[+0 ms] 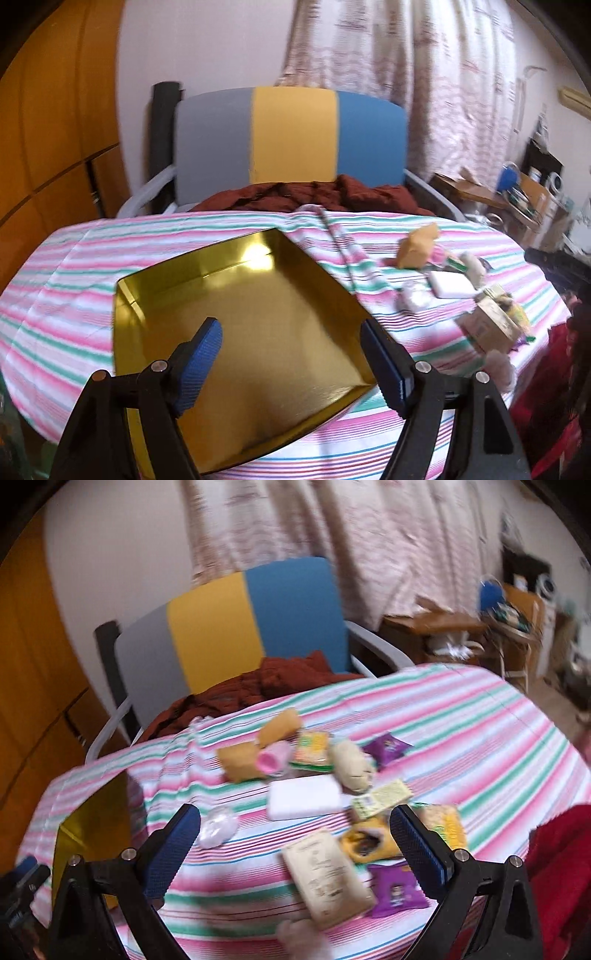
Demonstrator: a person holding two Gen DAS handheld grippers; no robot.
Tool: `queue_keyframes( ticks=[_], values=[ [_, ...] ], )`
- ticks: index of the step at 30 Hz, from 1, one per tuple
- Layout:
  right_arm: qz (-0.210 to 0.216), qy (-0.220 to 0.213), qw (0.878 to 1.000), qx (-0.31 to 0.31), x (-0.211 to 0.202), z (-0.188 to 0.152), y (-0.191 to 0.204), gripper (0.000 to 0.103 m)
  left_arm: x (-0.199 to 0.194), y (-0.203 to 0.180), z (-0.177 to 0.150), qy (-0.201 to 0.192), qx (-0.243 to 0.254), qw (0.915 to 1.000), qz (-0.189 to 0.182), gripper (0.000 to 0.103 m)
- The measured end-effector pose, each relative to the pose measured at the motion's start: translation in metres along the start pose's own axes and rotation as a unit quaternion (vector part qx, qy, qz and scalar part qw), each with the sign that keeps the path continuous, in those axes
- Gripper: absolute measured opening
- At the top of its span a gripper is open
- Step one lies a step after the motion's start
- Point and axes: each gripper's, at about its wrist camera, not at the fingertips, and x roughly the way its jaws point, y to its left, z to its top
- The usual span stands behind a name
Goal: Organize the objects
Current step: 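Move both tools from the gold tray toward the items on the cloth, then grasp the plastic-wrapped white bundle with the left tool while the right tool approaches the beige tea box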
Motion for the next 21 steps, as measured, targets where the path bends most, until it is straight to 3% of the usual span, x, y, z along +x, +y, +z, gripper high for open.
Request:
queue_keyframes(
  ticks=[3,8,12,14,21],
  values=[
    [-0.006,-0.002,1.0,0.029,0.002,0.007,-0.023,0.103,0.008,-0.019,0.007,0.012,0.013,0.9991,-0.038,0.078],
    [0.008,-0.006,0.998,0.067,0.012,0.008,-0.054,0.103,0.024,-0.046,0.017,0.032,0.025,0.9971,-0.065,0.078],
    [0.047,0.017,0.993,0.109,0.023,-0.002,-0.072,0.103,0.045,-0.066,0.026,0.061,0.024,0.994,-0.087,0.078],
    [0.061,-0.003,0.992,0.109,0.019,-0.001,-0.071,0.103,0.056,-0.077,0.031,0.077,0.025,0.9918,-0.099,0.078],
    [0.091,0.005,0.992,0.083,0.022,0.0,-0.059,0.103,0.106,-0.126,0.045,0.126,0.063,0.9818,-0.127,0.077]
  ],
)
